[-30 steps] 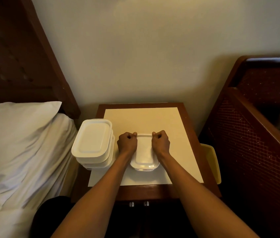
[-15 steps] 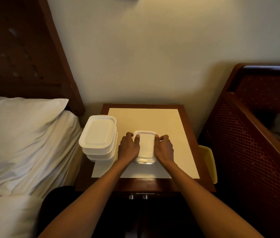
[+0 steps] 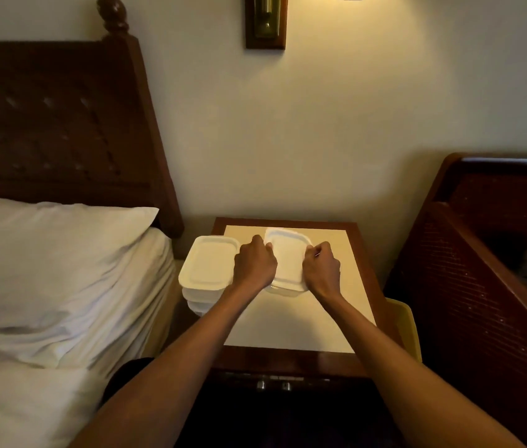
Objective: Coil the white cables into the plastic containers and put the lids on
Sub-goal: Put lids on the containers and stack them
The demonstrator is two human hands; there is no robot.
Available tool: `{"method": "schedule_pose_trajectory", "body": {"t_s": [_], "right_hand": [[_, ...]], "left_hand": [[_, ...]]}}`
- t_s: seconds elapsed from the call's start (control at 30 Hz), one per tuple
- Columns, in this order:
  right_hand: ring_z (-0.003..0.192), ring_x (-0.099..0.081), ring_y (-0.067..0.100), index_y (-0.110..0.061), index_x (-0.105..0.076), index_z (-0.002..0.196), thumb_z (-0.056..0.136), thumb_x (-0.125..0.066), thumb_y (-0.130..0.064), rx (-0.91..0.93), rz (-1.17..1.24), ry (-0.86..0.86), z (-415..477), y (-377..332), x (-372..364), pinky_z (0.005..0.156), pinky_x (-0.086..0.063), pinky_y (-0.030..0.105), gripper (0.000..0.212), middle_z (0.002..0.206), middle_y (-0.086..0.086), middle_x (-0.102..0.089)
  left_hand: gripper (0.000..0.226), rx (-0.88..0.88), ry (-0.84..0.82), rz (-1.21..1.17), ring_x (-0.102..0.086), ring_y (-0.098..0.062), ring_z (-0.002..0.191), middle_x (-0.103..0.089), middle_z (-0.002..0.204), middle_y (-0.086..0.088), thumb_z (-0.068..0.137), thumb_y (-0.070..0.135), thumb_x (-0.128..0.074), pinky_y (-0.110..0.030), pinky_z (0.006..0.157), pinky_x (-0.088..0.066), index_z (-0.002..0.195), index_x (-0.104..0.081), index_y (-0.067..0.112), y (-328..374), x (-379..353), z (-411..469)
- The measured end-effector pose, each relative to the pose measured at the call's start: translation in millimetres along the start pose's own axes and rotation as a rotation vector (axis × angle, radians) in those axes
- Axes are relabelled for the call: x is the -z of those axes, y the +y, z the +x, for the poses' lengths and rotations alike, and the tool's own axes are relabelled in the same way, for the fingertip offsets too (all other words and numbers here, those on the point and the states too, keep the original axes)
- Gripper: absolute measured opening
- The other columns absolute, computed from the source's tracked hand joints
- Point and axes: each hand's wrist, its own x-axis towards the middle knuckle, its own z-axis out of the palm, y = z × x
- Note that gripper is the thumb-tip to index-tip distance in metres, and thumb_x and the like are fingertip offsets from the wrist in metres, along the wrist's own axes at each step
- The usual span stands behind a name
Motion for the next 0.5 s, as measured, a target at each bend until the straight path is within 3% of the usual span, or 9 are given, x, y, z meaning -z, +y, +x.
{"method": "schedule_pose_trajectory", "body": {"t_s": [0.1,0.23,0.33,0.4,0.5], "right_hand": [[0.084,-0.054,0.019,-0.006,-0.051,0.111,0.103,-0.04,-0.026,0.024,0.079,0.005,1,-29,1,0.071,-0.041,0.028,0.024,0.098,0.005,-0.056],[0.084,-0.054,0.024,-0.006,-0.052,0.102,0.101,-0.041,-0.026,0.08,0.191,-0.021,-3,-63,-7,0.07,-0.038,0.03,0.022,0.094,0.007,-0.058],[0.082,-0.054,0.024,-0.009,-0.05,0.094,0.098,-0.047,-0.027,0.118,0.225,-0.107,-9,-85,-25,0.067,-0.041,0.032,0.019,0.089,0.004,-0.057],[0.083,-0.058,0.027,-0.012,-0.049,0.09,0.093,-0.053,-0.03,0.135,0.226,-0.168,-13,-97,-40,0.068,-0.053,0.044,0.019,0.086,0.003,-0.056],[0.087,-0.061,0.027,-0.012,-0.049,0.098,0.091,-0.058,-0.029,0.147,0.198,-0.273,-22,-111,-60,0.07,-0.059,0.048,0.021,0.094,0.005,-0.057]], "left_hand": [[0.034,-0.01,0.039,-0.108,-0.055,-0.038,0.114,-0.062,0.122,-0.017,0.104,0.033,-0.04,-0.043,0.091,-0.044,0.116,-0.057,0.006,-1,32,12],[0.029,-0.025,0.106,-0.217,-0.06,-0.036,0.089,-0.065,0.088,-0.013,0.099,0.032,-0.05,-0.038,0.071,-0.041,0.079,-0.054,0.011,-21,69,23],[0.036,0.044,0.135,-0.219,-0.056,-0.031,0.076,-0.056,0.072,-0.003,0.099,0.032,-0.052,-0.033,0.063,-0.033,0.069,-0.048,0.013,-46,91,22],[0.04,0.087,0.16,-0.227,-0.059,-0.036,0.078,-0.053,0.064,-0.002,0.098,0.032,-0.053,-0.033,0.062,-0.034,0.064,-0.048,0.011,-66,102,20],[0.034,0.14,0.157,-0.272,-0.056,-0.031,0.077,-0.059,0.074,-0.009,0.1,0.029,-0.053,-0.031,0.064,-0.032,0.07,-0.054,0.014,-87,113,14]]}}
